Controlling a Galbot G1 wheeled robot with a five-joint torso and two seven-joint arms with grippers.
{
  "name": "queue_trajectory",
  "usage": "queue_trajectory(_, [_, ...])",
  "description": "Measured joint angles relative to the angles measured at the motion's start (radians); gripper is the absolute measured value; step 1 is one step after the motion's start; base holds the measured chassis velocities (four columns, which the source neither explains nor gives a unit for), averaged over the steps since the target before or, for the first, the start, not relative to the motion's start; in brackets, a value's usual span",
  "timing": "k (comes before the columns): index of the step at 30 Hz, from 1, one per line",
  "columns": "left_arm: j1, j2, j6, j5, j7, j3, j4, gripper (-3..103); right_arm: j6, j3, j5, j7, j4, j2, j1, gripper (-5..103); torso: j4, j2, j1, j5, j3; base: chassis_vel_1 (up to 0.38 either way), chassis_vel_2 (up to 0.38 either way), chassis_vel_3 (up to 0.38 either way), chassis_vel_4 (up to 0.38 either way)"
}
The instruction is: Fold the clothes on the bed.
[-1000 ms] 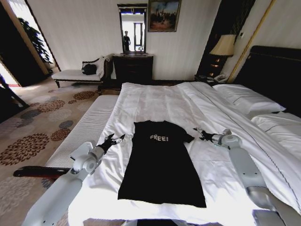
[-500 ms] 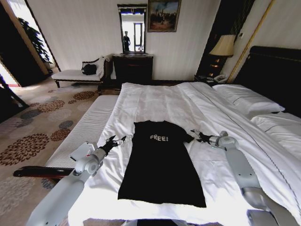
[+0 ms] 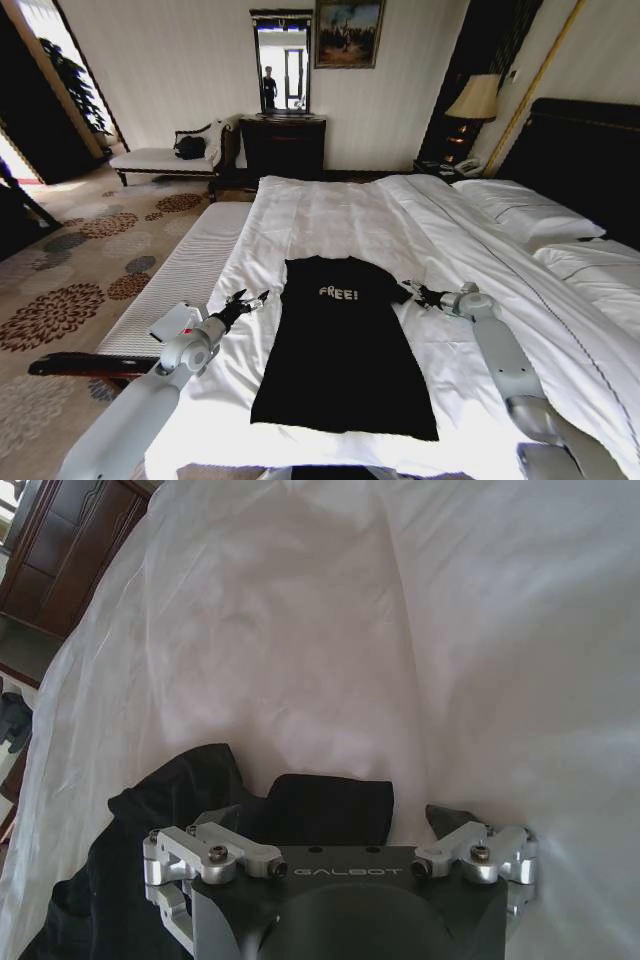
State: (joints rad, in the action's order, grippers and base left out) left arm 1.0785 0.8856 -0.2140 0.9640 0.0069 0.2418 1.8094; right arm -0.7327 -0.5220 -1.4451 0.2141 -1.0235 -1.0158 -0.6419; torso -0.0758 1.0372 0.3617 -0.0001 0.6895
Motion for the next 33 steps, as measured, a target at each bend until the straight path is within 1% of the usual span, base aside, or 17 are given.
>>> queue_trajectory(6, [0.000,-0.008,-0.001,0.005,0.000,0.004,0.008,100,0.001,-0.006,0.013,-0.001,0.014,-0.026,0.016,99,0.0003,0.000,0.000,0.0001,0.000,0.000,0.000,0.000,0.000])
queue_trajectory(9, [0.000,-0.011,-0.001,0.010,0.000,0.007,0.009,100,0.003,-0.008,0.018,-0.003,0.020,-0.026,0.019,84,0.0002,0.000,0.000,0.0001,0.000,0.000,0.000,0.000,0.000])
queue_trajectory(10, [0.000,-0.011,-0.001,0.010,0.000,0.007,0.009,100,0.003,-0.008,0.018,-0.003,0.020,-0.026,0.019,84,0.0002,0.000,0.000,0.0001,0.000,0.000,0.000,0.000,0.000])
queue_trajectory(11, [0.000,-0.011,-0.001,0.010,0.000,0.007,0.009,100,0.004,-0.008,0.019,-0.004,0.021,-0.024,0.017,78,0.0003,0.000,0.000,0.0001,0.000,0.000,0.000,0.000,0.000])
queue_trajectory(14, [0.000,-0.009,-0.001,0.010,0.000,0.007,0.007,100,0.009,-0.009,0.020,-0.007,0.021,-0.020,0.011,73,0.0002,0.000,0.000,0.0001,0.000,0.000,0.000,0.000,0.000])
queue_trajectory(15, [0.000,-0.007,-0.001,0.010,0.000,0.007,0.006,100,0.012,-0.009,0.021,-0.007,0.021,-0.019,0.008,67,0.0001,0.000,0.000,0.0002,0.000,0.000,0.000,0.000,0.000])
queue_trajectory(16, [0.000,-0.007,-0.001,0.010,0.000,0.007,0.006,100,0.013,-0.009,0.021,-0.008,0.021,-0.019,0.007,67,0.0002,0.000,0.000,0.0002,0.000,0.000,0.000,0.000,0.000])
queue_trajectory(17, [0.000,-0.004,-0.001,0.010,0.000,0.005,0.006,100,0.017,-0.009,0.026,-0.011,0.021,-0.016,0.001,56,0.0001,0.000,0.000,0.0000,0.000,0.000,0.000,0.000,0.000])
queue_trajectory(18, [-0.002,-0.003,-0.002,0.010,0.000,0.003,0.006,100,0.019,-0.009,0.031,-0.014,0.021,-0.015,-0.003,51,0.0001,0.000,0.000,0.0001,0.000,0.000,0.000,0.000,0.000])
queue_trajectory(19, [-0.002,-0.003,-0.002,0.010,0.000,0.003,0.006,100,0.019,-0.009,0.031,-0.014,0.021,-0.015,-0.003,51,0.0001,0.000,0.000,0.0001,0.000,0.000,0.000,0.000,0.000])
queue_trajectory(20, [-0.003,-0.003,-0.002,0.010,0.000,0.002,0.006,100,0.020,-0.009,0.033,-0.015,0.021,-0.015,-0.005,45,0.0000,0.000,0.000,0.0001,0.000,0.000,0.000,0.000,0.000])
queue_trajectory(22, [-0.005,-0.002,-0.002,0.011,0.000,0.000,0.006,100,0.021,-0.009,0.035,-0.016,0.021,-0.013,-0.006,40,0.0001,0.000,0.000,0.0001,0.000,0.000,0.000,0.000,0.000])
queue_trajectory(23, [-0.005,-0.002,-0.002,0.011,0.000,0.000,0.006,100,0.021,-0.009,0.035,-0.016,0.021,-0.013,-0.006,40,0.0001,0.000,0.000,0.0001,0.000,0.000,0.000,0.000,0.000])
queue_trajectory(27, [-0.005,-0.003,-0.003,0.011,0.000,0.000,0.008,100,0.023,-0.006,0.044,-0.019,0.018,-0.014,-0.008,18,0.0001,0.000,0.000,0.0001,0.000,0.000,0.000,0.000,0.000])
queue_trajectory(28, [-0.005,-0.003,-0.003,0.011,0.000,0.000,0.008,100,0.023,-0.006,0.044,-0.019,0.018,-0.014,-0.008,18,0.0001,0.000,0.000,0.0001,0.000,0.000,0.000,0.000,0.000])
queue_trajectory(30, [-0.004,-0.003,-0.003,0.011,0.000,0.001,0.008,100,0.024,-0.005,0.045,-0.019,0.015,-0.016,-0.008,7,0.0003,0.000,0.000,0.0002,0.000,0.000,0.000,0.000,0.000])
queue_trajectory(33, [-0.004,-0.001,-0.003,0.012,0.000,0.002,0.008,100,0.026,-0.004,0.048,-0.019,0.014,-0.017,-0.009,3,0.0002,0.000,0.000,0.0001,0.000,0.000,0.000,0.000,0.000])
